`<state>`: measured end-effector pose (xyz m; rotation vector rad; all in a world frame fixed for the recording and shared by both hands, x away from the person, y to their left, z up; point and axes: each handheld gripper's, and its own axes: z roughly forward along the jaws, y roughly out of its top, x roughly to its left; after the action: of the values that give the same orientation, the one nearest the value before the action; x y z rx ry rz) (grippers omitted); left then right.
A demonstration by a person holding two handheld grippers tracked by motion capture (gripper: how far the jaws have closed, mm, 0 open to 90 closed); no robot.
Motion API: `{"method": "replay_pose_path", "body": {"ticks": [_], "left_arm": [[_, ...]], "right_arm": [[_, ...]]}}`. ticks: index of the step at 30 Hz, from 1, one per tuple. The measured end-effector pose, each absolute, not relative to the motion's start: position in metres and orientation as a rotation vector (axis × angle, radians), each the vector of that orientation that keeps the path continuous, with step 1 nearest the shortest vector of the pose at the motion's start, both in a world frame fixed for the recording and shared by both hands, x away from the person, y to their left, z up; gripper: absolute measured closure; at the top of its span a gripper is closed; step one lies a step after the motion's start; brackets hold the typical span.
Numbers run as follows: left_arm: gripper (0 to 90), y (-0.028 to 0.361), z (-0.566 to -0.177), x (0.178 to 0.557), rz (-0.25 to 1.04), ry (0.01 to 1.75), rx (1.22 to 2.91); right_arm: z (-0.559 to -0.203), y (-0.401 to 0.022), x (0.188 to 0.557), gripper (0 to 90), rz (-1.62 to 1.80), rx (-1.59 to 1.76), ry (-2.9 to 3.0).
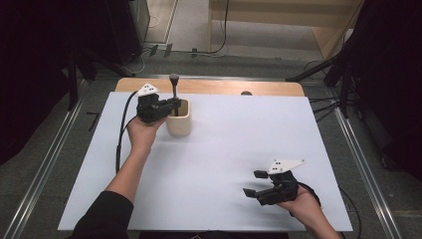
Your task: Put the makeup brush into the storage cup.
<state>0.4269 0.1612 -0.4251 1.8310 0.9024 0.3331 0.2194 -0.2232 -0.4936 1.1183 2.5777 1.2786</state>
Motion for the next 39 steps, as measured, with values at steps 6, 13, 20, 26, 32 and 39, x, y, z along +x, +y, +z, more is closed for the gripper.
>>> {"method": "replay_pose_path", "body": {"ticks": [6,13,20,26,32,39], "left_arm": [[42.3,0.167,-0.419,0.425,0.334,0.900,1.815],[33.1,0.173,-0.415,0.424,0.268,0.915,1.835],[31.3,0.174,-0.409,0.418,0.197,0.889,1.867],[31.0,0.173,-0.402,0.409,0.161,0.861,1.896],[31.1,0.173,-0.398,0.402,0.105,0.850,1.925],[31.1,0.174,-0.398,0.397,0.047,0.851,1.938]], "right_arm": [[-0.493,-0.223,0.219,23.6,1.278,1.127,2.576],[-0.493,-0.223,0.219,23.6,1.275,1.121,2.579],[-0.494,-0.223,0.219,23.6,1.274,1.119,2.578],[-0.493,-0.224,0.219,23.6,1.274,1.125,2.578],[-0.494,-0.224,0.219,23.6,1.275,1.121,2.578],[-0.494,-0.223,0.219,23.6,1.274,1.122,2.579]]}}
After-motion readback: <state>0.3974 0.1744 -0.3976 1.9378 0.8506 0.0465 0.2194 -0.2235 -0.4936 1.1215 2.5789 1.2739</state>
